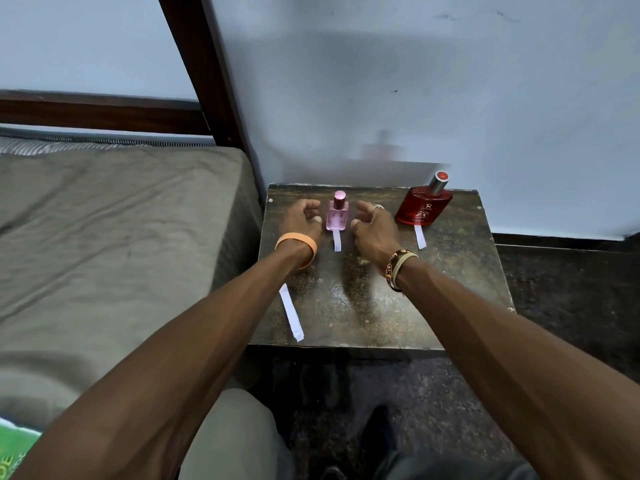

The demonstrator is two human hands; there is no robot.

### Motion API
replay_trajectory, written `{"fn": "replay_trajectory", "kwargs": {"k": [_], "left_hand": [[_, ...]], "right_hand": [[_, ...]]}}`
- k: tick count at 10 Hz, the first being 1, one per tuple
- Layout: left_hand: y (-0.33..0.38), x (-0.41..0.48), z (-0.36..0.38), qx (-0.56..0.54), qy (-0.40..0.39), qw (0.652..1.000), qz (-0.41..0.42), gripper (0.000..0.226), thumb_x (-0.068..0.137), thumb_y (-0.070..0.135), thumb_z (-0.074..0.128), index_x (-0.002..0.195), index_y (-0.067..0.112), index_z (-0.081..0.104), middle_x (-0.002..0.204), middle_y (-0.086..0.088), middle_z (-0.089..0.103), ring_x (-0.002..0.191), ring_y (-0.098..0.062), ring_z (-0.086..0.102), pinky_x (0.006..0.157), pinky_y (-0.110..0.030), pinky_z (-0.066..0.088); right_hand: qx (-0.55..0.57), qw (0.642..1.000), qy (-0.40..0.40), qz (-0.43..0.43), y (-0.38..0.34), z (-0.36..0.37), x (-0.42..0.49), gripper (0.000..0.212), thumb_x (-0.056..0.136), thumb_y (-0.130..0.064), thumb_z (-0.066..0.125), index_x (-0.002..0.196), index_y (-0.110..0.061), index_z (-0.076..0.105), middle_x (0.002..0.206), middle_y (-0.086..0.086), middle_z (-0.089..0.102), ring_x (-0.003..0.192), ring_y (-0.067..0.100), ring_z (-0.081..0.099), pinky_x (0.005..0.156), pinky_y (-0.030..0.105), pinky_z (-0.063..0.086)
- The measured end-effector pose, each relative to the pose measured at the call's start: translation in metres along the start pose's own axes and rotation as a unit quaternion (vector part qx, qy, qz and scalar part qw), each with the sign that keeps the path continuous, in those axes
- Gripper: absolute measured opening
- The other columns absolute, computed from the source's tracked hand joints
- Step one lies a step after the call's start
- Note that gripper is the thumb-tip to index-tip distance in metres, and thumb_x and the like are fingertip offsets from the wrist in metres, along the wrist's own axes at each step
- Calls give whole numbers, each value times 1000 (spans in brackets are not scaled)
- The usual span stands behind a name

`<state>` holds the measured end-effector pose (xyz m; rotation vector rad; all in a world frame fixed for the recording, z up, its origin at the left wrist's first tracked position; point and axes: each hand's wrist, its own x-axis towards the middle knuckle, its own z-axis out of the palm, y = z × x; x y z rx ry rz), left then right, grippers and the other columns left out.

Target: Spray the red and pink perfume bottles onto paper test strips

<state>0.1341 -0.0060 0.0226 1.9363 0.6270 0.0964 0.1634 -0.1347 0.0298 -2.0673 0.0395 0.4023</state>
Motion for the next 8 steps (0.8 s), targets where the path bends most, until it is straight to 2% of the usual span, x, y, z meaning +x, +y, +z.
{"fn": "replay_trajectory", "kwargs": {"k": [1,2,3,4,6,8], "left_hand": [[7,-11,-8,42,6,999,20,30,91,3,52,121,6,58,119,-9,64,111,-19,58,88,-16,40],[20,-28,-17,61,2,997,42,30,91,6,54,120,5,59,120,-9,64,111,-20,59,90,-19,40],[32,-47,-24,74,-5,995,66,26,91,7,55,116,4,61,117,-11,65,107,-21,60,88,-20,41],[42,-76,-33,96,-10,991,89,21,90,9,56,110,6,63,113,-10,67,103,-21,62,89,-26,46],[61,-133,-58,156,-26,979,125,24,90,13,57,113,10,63,116,-9,68,107,-23,63,95,-35,48],[90,-186,-87,249,-21,941,226,33,92,24,55,124,14,57,127,-10,61,119,-27,54,98,-34,41]], "right_hand": [[-51,998,11,-22,-5,-14,-9,47,96,-7,50,142,-16,50,131,10,62,97,19,62,90,38,54],[-121,990,10,-71,-13,-29,-27,48,98,-15,52,145,-12,46,124,12,66,97,24,66,78,27,49],[-229,966,-3,-121,-18,-46,-47,53,99,-29,50,149,-13,39,121,19,65,108,32,63,89,38,51],[-281,948,-14,-147,-22,-62,-75,60,99,-41,50,150,-14,35,137,15,54,128,31,50,100,43,46],[-333,925,-10,-180,-28,-94,-141,76,93,-60,49,153,-17,29,150,13,40,129,32,48,101,46,46],[-391,887,24,-246,-40,-122,-204,82,91,-68,43,154,-18,25,156,8,32,133,28,43,102,44,44]]}}
